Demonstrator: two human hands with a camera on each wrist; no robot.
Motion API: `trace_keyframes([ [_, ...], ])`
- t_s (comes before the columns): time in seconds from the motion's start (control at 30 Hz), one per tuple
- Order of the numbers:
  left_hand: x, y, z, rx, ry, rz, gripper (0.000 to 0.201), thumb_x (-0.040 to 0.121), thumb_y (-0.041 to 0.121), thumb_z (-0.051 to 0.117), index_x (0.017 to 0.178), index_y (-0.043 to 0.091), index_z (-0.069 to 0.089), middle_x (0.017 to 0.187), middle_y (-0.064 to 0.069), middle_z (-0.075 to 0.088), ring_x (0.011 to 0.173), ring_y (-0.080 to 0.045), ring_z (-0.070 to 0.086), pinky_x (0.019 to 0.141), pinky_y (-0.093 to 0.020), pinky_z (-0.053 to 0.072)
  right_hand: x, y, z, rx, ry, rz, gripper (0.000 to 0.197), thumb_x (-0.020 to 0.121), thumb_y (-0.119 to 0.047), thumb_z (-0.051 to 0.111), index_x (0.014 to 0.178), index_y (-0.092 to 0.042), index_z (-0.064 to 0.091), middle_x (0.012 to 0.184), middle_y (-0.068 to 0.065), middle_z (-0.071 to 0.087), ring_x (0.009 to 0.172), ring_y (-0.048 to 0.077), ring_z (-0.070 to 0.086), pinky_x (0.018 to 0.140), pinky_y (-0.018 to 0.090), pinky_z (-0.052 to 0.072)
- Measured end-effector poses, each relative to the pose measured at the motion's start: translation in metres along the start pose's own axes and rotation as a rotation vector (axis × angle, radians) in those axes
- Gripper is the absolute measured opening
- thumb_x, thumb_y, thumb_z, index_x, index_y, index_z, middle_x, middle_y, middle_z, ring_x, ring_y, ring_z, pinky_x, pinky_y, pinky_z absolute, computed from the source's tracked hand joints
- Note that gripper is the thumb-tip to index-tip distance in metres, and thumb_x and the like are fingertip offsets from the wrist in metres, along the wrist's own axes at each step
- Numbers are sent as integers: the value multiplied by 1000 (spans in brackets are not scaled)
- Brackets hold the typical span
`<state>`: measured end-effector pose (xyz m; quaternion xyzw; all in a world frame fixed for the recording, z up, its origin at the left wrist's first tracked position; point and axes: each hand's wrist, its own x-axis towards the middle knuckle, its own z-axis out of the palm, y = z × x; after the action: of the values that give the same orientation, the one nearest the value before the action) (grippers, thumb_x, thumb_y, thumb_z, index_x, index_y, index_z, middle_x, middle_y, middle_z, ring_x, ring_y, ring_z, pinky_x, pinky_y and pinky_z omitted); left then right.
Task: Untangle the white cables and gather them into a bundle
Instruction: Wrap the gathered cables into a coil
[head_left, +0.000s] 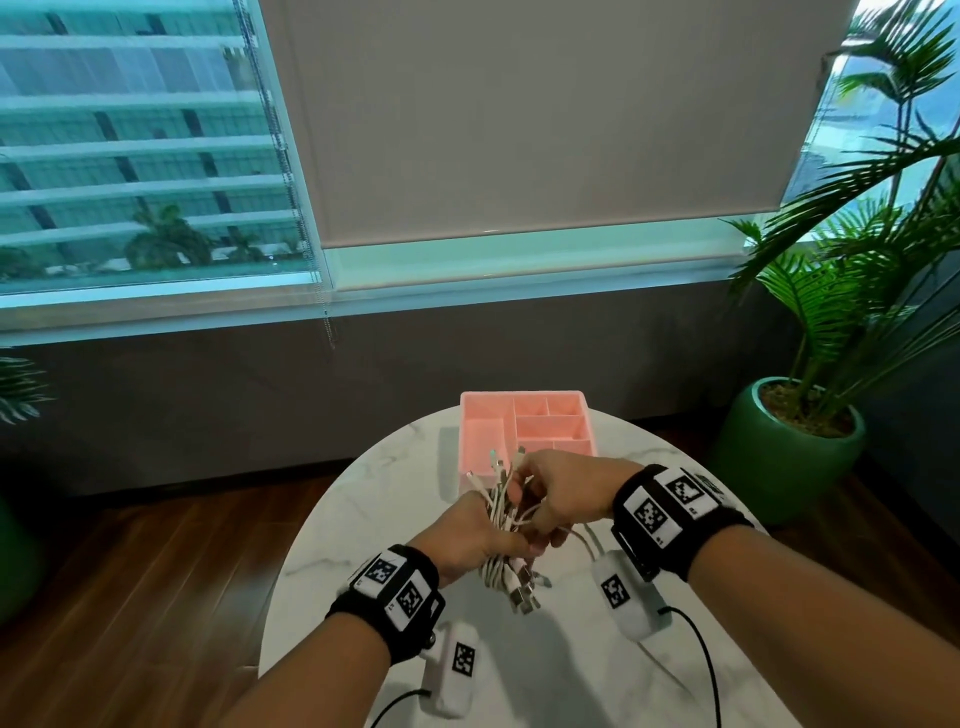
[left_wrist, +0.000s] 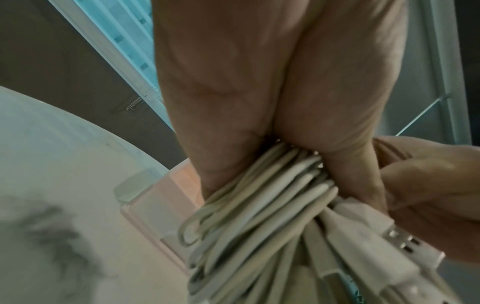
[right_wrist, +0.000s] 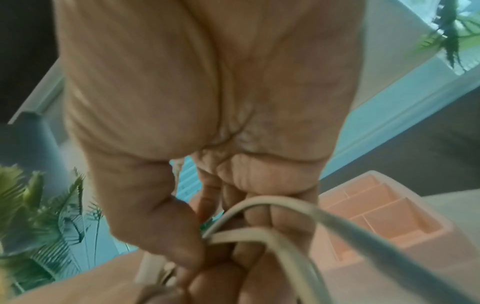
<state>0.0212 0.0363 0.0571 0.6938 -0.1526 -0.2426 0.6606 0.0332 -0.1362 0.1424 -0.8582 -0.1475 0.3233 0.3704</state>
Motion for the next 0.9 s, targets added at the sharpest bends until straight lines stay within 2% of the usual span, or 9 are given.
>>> trace_keyframes([
  [0.17,1,2,-4,30,112,-38,38,72,-3,71,110,0,69,103,-19,75,96,-36,71,90,-50,57,5,0,-3,-263,183,-40,22,82,-6,71,100,-15,62,92,9,71,65,16,67,60,28,58],
  [0.3,0,2,-8,42,170,-103,24,76,2,74,100,1,71,88,-12,75,80,-25,71,80,-43,58,4,-1,-16,-396,214,-128,15,87,-16,73,101,-15,76,90,-7,71,74,4,63,74,19,53],
  [0.37,-2,5,-6,-4,168,-131,18,74,3,73,92,0,70,79,-14,73,68,-23,70,68,-40,59,4,-5,-21,-386,215,-162,14,87,-13,73,100,-14,78,93,-8,73,82,5,66,83,22,54],
  [0.43,-4,11,-2,-93,137,-152,8,76,-1,68,83,0,65,63,-11,64,49,-18,60,52,-28,51,6,-8,-27,-368,244,-196,11,87,-15,74,98,-16,78,94,-6,74,86,8,67,86,24,55],
  [0.5,-5,14,0,-217,76,-168,16,75,0,67,89,-3,61,57,-7,53,42,-15,49,47,-24,45,8,-6,-31,-348,273,-209,8,86,-20,76,94,-19,78,91,-6,74,82,8,67,85,28,56],
  [0.6,-6,19,1,-346,-13,-166,30,78,3,66,106,-5,56,55,0,43,42,-9,39,47,-21,38,7,4,-36,-233,275,-211,6,87,-25,76,91,-21,77,84,-6,72,67,2,62,68,25,54],
  [0.7,-7,22,1,-386,-42,-154,24,82,8,63,102,-6,59,56,2,40,43,-8,37,51,-23,37,5,19,-39,-72,260,-202,12,92,-19,69,99,-19,78,74,-3,66,57,4,51,55,23,46],
  [0.8,-8,21,1,-434,-30,-142,19,80,13,67,92,-1,62,56,0,37,41,-9,36,55,-27,39,7,42,-33,215,225,-150,20,97,-14,61,109,-18,77,84,14,65,64,18,52,60,29,47],
  [0.9,-7,20,4,-528,-3,-129,20,76,17,70,87,3,63,56,2,37,40,-9,36,59,-29,44,11,60,-16,492,251,-97,23,99,-22,58,114,-22,75,101,27,66,82,33,56,74,42,51],
])
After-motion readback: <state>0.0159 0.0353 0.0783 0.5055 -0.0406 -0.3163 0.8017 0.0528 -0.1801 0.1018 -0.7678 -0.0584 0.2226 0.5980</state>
